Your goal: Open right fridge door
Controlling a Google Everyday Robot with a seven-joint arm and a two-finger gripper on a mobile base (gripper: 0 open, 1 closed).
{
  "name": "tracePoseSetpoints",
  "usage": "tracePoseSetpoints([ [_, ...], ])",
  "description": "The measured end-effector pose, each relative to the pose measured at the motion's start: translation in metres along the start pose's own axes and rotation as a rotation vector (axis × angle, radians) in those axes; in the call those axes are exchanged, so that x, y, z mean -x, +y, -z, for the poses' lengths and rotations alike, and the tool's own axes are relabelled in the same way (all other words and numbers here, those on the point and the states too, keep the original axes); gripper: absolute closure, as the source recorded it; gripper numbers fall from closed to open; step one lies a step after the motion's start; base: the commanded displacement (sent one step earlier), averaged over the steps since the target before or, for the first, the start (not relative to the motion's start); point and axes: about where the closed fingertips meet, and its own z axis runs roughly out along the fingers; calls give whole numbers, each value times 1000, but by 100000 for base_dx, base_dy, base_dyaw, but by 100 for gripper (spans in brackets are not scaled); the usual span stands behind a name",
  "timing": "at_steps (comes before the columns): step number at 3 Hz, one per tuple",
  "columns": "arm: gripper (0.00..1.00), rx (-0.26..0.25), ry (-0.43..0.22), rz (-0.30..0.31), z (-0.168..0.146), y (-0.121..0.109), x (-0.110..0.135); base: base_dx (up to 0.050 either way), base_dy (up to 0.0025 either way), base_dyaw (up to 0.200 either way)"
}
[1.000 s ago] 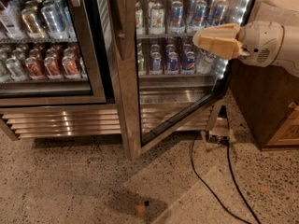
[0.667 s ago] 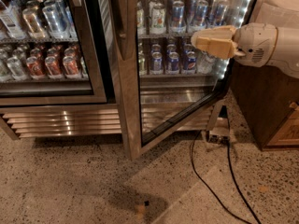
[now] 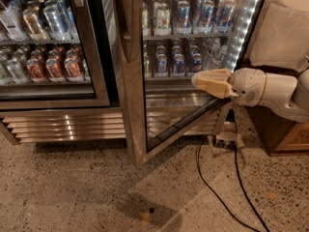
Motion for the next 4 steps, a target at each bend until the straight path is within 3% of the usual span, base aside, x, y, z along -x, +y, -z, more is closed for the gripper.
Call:
tracePoseSetpoints([
  [1, 100, 74, -90, 34, 9, 55, 3, 0, 0, 0],
  [2, 100, 132, -173, 90, 40, 124, 15, 0, 0, 0],
  [3, 100, 133, -173, 90, 39, 125, 15, -4988, -26, 182],
  [4, 100, 133, -173, 90, 39, 125, 15, 3, -4, -19955],
])
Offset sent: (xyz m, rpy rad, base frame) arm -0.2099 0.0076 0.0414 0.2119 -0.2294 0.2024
